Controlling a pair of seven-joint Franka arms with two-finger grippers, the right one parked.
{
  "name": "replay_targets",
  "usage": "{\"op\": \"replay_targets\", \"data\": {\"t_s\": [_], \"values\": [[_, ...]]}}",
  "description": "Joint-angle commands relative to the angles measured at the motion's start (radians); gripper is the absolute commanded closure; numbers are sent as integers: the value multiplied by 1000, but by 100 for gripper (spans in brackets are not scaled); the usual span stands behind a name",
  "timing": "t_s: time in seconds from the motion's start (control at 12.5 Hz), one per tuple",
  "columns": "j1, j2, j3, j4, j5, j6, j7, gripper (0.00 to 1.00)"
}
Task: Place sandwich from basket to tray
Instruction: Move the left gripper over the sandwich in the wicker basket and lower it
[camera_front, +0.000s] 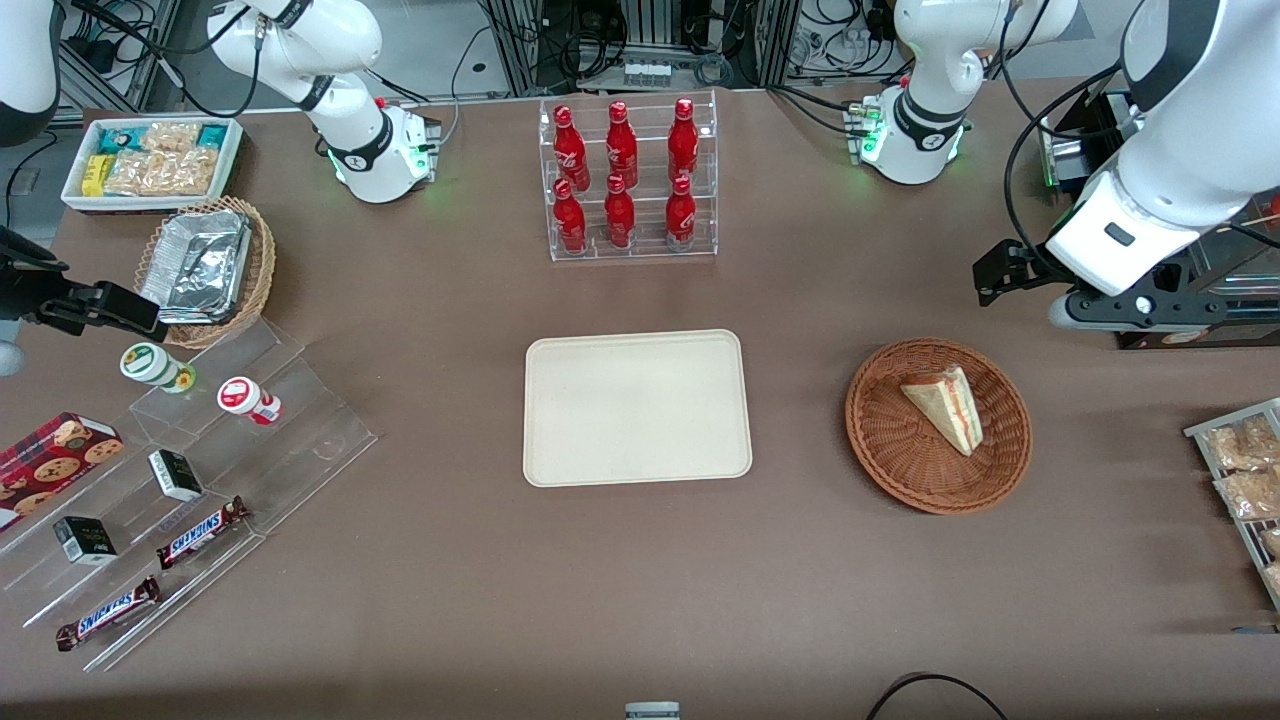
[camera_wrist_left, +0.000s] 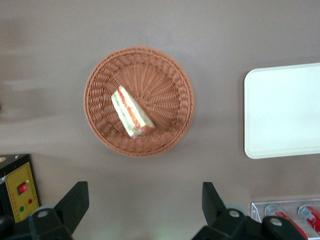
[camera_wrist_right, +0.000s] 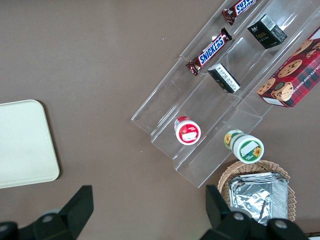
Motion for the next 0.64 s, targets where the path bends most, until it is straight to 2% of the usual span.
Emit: {"op": "replay_targets", "data": {"t_s": [0.0, 0.16, 0.56], "values": [[0, 14, 2, 28, -15, -61, -1, 0], [-4, 23, 1, 4, 1, -37, 0, 0], [0, 11, 1, -221, 0, 187, 0, 0]]}}
